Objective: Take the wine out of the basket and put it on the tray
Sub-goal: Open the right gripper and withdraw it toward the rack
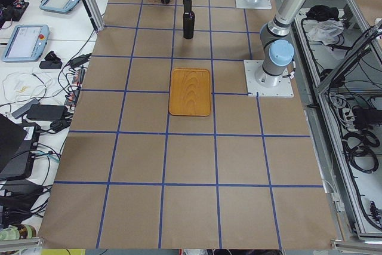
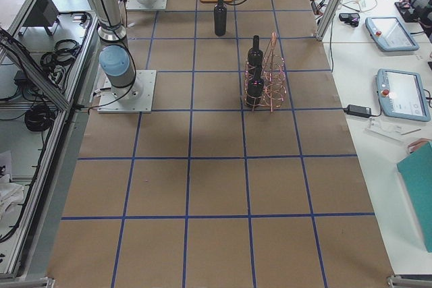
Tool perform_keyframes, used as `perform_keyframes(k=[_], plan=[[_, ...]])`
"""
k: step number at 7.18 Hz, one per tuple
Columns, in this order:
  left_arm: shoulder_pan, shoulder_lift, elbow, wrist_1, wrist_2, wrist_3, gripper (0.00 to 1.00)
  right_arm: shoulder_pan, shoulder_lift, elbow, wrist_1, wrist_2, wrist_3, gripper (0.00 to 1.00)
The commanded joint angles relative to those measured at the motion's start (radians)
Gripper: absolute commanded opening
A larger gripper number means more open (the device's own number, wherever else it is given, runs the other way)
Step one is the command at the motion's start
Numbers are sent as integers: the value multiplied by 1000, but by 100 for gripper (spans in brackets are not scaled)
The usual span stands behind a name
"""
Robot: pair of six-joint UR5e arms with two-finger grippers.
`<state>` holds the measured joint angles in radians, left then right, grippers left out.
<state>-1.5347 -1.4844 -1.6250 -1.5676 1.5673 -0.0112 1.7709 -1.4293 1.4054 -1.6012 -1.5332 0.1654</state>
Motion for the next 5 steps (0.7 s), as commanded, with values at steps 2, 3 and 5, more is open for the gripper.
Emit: perform_keyframes(k=[2,3,5], plan=[[-155,-17,-3,62,5,-19,100,-177,-135,32,150,-121,-178,100],[-226,-23,-3,70,5,-27,100,-177,-143,84,100,-126,-178,100],[-310,-45,-4,95,-6,-30,100,-176,-142,95,87,-127,-182,100]])
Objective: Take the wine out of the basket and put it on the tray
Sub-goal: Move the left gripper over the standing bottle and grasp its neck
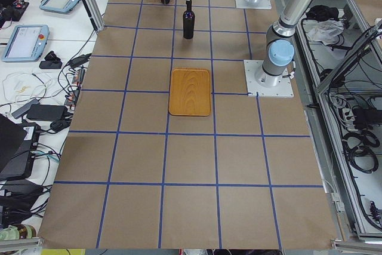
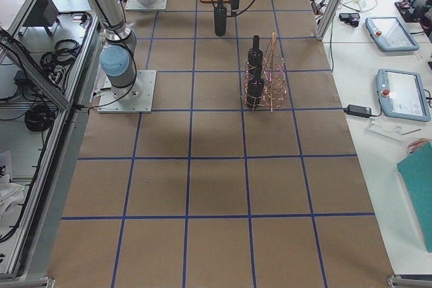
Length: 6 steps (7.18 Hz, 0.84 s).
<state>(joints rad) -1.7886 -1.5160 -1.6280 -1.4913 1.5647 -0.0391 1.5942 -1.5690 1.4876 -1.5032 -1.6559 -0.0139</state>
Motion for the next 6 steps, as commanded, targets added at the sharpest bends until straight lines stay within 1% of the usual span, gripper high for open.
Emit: perform_keyframes(k=[1,2,3,4,5,6], plan=[[-84,-36,-1,26,-5,-2,100,1,-2,14,-11,-4,-29,100],[-107,-61,-1,35,-5,-2,100,1,1,14,-11,-1,-52,100],[-124,-87,-1,66,-5,-2,100,1,3,14,-11,48,-99,100],[-127,-116,-1,95,-5,-2,100,1,3,14,-9,73,-92,100],[-127,-148,-3,123,-5,2,100,1,4,14,-11,73,-92,100],[-127,-171,-4,123,-5,7,100,1,0,16,-9,73,-90,100]])
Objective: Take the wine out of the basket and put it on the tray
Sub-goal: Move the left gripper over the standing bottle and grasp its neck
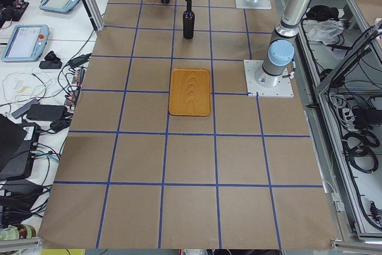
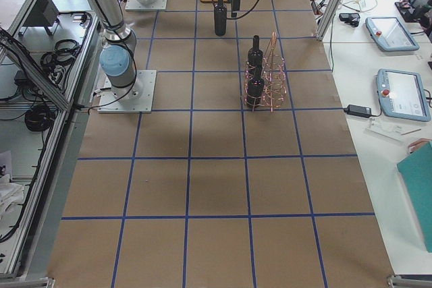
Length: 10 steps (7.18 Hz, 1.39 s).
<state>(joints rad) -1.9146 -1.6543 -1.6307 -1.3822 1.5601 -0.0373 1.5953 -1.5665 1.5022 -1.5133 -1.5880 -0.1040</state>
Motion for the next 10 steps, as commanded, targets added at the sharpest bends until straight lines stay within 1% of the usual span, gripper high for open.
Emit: perform_keyframes(k=[1,3,5,6,8,10], plan=[[-3,-51,-14,18,2,5,100,0,-4,1,1,5,-5,100],[-4,-77,-52,58,2,7,94,-1,-3,4,5,2,-8,100],[-18,-84,-54,66,-2,7,94,-5,-4,6,10,6,-16,100],[-24,-90,-54,68,-2,7,88,-5,-3,12,10,13,-10,100],[-26,-90,-54,66,-2,14,81,-5,-6,32,-2,20,-7,100],[-27,-87,-54,64,-2,14,56,-6,-6,33,-2,31,-6,100]])
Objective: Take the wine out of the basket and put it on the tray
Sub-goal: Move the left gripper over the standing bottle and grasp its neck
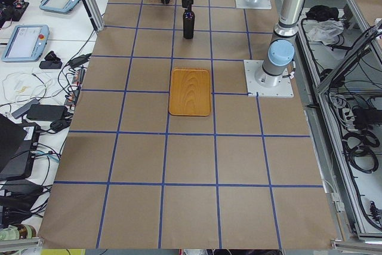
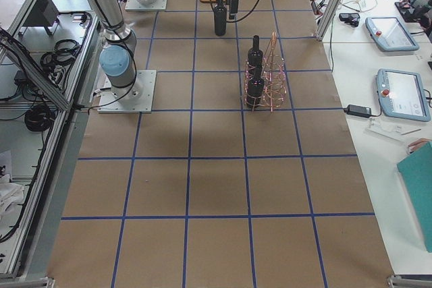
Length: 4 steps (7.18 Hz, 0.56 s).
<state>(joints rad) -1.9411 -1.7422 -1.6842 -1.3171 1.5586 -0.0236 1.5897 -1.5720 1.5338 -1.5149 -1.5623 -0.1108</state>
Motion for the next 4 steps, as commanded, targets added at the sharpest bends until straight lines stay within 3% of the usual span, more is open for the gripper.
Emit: perform_keyframes(k=[1,2,3,4], plan=[[-1,1,0,-1,0,1,55,-1,0,2,-1,5,0,100],[-1,1,0,-1,0,8,28,-1,0,2,-2,7,0,100],[-1,1,1,2,0,16,8,-1,0,3,-14,7,2,100],[-1,4,1,3,0,16,0,-2,0,3,-14,2,0,100]])
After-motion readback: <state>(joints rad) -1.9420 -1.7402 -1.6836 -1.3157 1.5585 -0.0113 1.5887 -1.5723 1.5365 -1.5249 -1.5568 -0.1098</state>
